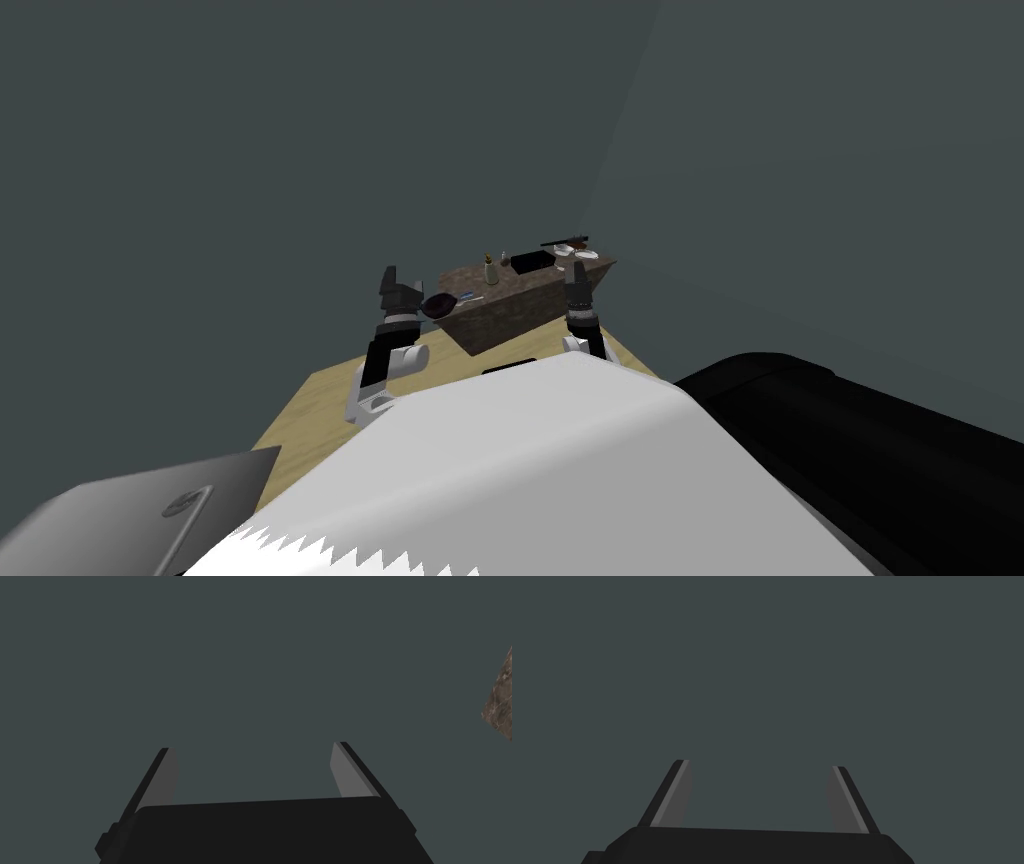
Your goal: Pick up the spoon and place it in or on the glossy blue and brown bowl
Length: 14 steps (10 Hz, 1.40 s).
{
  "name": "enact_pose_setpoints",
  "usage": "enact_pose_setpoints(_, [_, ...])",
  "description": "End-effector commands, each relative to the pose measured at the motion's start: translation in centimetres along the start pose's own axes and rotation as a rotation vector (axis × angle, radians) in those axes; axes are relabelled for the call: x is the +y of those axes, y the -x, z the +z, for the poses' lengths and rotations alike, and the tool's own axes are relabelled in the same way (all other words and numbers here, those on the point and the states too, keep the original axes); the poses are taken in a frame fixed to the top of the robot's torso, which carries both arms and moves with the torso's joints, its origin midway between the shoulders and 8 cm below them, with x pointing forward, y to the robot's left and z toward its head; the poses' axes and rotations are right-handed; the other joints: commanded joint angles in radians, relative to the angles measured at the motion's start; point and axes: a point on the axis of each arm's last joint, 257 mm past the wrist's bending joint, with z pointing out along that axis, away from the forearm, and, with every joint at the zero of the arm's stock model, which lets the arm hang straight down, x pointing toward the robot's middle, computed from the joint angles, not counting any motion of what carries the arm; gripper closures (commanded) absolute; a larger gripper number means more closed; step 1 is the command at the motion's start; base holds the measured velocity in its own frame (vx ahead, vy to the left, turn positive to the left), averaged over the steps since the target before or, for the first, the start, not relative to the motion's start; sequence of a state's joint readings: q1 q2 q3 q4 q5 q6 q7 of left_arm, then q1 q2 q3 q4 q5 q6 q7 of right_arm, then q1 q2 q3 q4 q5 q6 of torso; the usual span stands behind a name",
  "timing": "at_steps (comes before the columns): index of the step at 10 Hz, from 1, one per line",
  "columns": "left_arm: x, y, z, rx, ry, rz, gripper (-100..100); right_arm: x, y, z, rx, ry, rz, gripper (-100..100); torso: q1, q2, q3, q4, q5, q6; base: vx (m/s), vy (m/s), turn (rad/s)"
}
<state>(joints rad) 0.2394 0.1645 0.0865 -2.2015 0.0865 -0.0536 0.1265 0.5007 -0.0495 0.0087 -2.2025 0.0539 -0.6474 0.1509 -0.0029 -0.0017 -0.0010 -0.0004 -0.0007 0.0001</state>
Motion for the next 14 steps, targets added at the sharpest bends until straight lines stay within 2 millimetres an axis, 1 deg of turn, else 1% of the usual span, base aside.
enact_pose_setpoints(1, [1.0,0.1,0.2,-0.005,0.041,-0.002,-100,0.0,0.0,0.0,0.000,0.000,0.000,0,0.000,0.000,0.000,0.000,0.000,0.000,0.027,-0.052,-0.040])
enact_pose_setpoints(2, [1.1,0.1,0.8,-0.005,0.051,-0.008,-100,0.0,0.0,0.0,0.000,0.000,0.000,0,0.000,0.000,0.000,0.000,0.000,0.000,0.023,-0.074,-0.069])
enact_pose_setpoints(4, [2.3,0.3,0.7,-0.012,0.100,-0.007,-100,0.0,0.0,0.0,0.000,0.000,0.000,0,-0.001,0.000,0.000,0.000,0.000,0.000,0.030,-0.043,-0.013])
enact_pose_setpoints(5, [2.5,0.3,1.4,-0.013,0.111,-0.013,-100,0.0,0.0,0.0,0.000,0.000,0.000,0,0.001,0.000,0.000,0.000,0.000,0.000,0.036,-0.049,-0.073])
enact_pose_setpoints(7, [3.7,0.5,1.2,-0.019,0.158,-0.013,-100,0.0,0.0,0.0,0.000,0.000,0.000,0,0.000,0.000,0.000,0.000,0.000,0.000,0.027,-0.036,-0.013])
enact_pose_setpoints(8, [4.0,0.6,1.8,-0.023,0.174,-0.018,-100,0.0,0.0,0.0,0.000,0.000,0.000,0,0.001,0.001,0.000,0.000,0.000,-0.001,0.029,-0.042,-0.062])
enact_pose_setpoints(10, [5.1,0.7,1.6,-0.028,0.218,-0.018,-100,0.0,0.0,0.0,0.000,0.000,0.000,0,0.000,0.000,0.000,0.000,0.000,0.000,0.025,-0.040,-0.019])
enact_pose_setpoints(11, [5.6,0.8,2.1,-0.033,0.241,-0.022,-100,0.0,0.0,0.0,0.000,0.000,0.000,0,0.001,0.001,0.000,0.000,0.000,-0.001,0.024,-0.048,-0.075])
enact_pose_setpoints(13, [6.6,0.9,1.8,-0.037,0.282,-0.022,-100,0.0,0.0,0.0,0.000,0.000,0.000,0,0.000,0.000,0.000,0.000,0.000,0.000,0.024,-0.037,-0.011])
enact_pose_setpoints(14, [7.0,1.1,2.3,-0.043,0.303,-0.027,-100,0.0,0.0,0.0,0.000,0.000,0.000,0,0.001,0.001,0.000,0.000,0.000,-0.001,0.032,-0.046,-0.068])
